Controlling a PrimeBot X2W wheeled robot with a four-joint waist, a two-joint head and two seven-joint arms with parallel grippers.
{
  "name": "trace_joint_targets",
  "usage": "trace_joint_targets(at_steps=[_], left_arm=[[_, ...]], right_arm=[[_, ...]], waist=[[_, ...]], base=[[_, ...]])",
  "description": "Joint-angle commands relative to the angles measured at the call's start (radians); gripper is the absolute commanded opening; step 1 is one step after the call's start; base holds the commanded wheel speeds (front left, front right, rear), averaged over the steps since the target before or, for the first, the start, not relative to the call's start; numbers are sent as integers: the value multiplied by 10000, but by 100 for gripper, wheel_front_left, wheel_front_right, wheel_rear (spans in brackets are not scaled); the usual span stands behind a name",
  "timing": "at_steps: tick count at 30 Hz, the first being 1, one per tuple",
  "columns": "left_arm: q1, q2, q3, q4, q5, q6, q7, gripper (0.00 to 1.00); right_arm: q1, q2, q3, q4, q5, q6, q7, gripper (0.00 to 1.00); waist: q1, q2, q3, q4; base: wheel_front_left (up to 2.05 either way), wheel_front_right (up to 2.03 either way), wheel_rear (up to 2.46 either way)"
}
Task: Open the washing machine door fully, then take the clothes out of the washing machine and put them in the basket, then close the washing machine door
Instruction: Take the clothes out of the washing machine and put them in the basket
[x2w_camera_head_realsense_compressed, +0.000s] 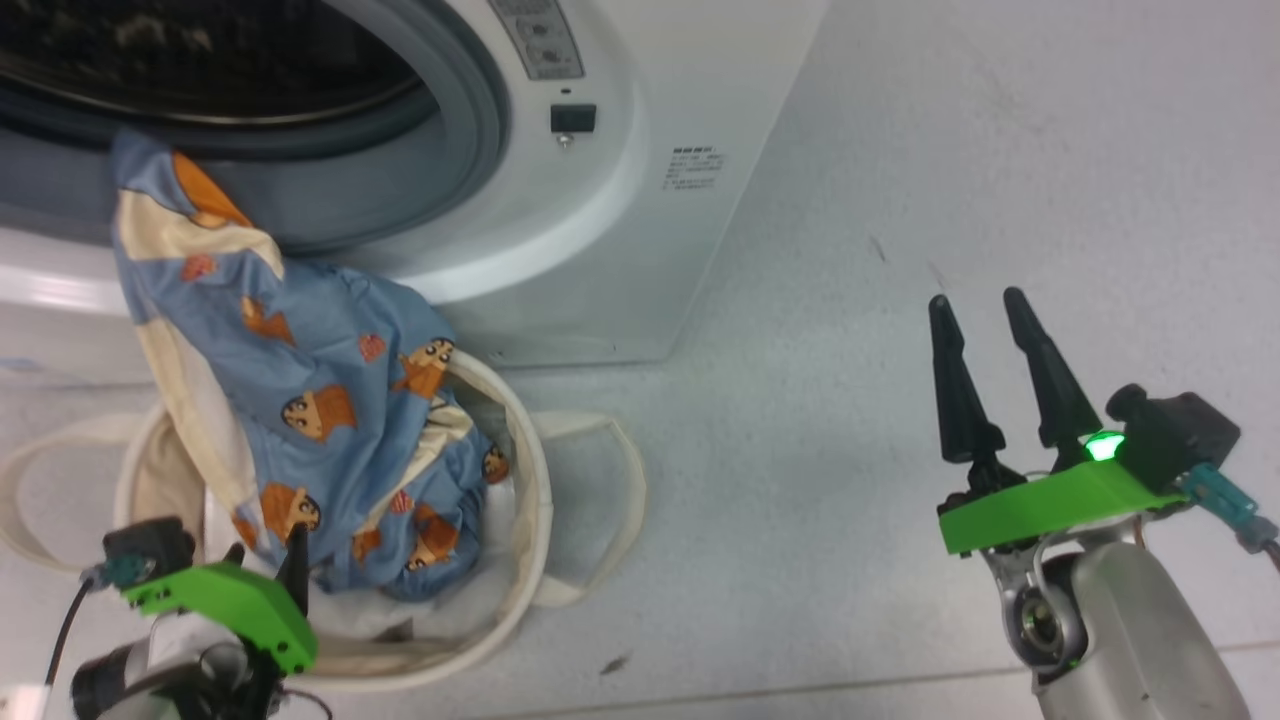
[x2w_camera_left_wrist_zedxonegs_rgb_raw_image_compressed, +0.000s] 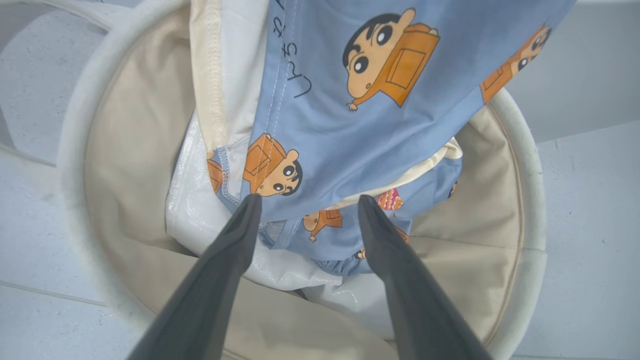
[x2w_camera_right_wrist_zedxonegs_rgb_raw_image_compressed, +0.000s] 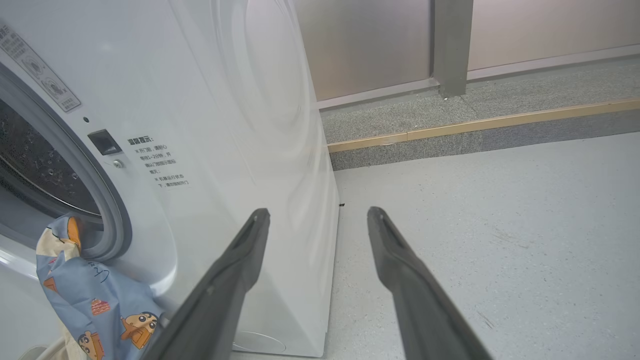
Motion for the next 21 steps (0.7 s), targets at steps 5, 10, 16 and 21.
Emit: trace_joint_targets(at_steps=[5, 10, 16, 21], left_arm=[[438, 711, 310, -46, 164, -44, -543, 100], [469, 1147, 730, -836, 473, -51, -589, 100], [1050, 1802, 2275, -2866, 1728, 243, -593, 100], [2170, 1934, 3857, -4944, 2892, 507, -594, 100]], right_arm=[[299, 102, 359, 87, 184, 10, -122, 100], [505, 133, 431, 273, 269, 10, -122, 100], [796, 175, 481, 536, 288, 10, -122, 100], [1067, 202, 611, 679, 329, 10, -122, 100]], waist=[[0, 0, -1095, 196], [0, 0, -1658, 331], [0, 0, -2579, 458], [0, 0, -3249, 505]], base=[[0, 0, 0], [0, 0, 0], [0, 0, 0], [0, 0, 0]])
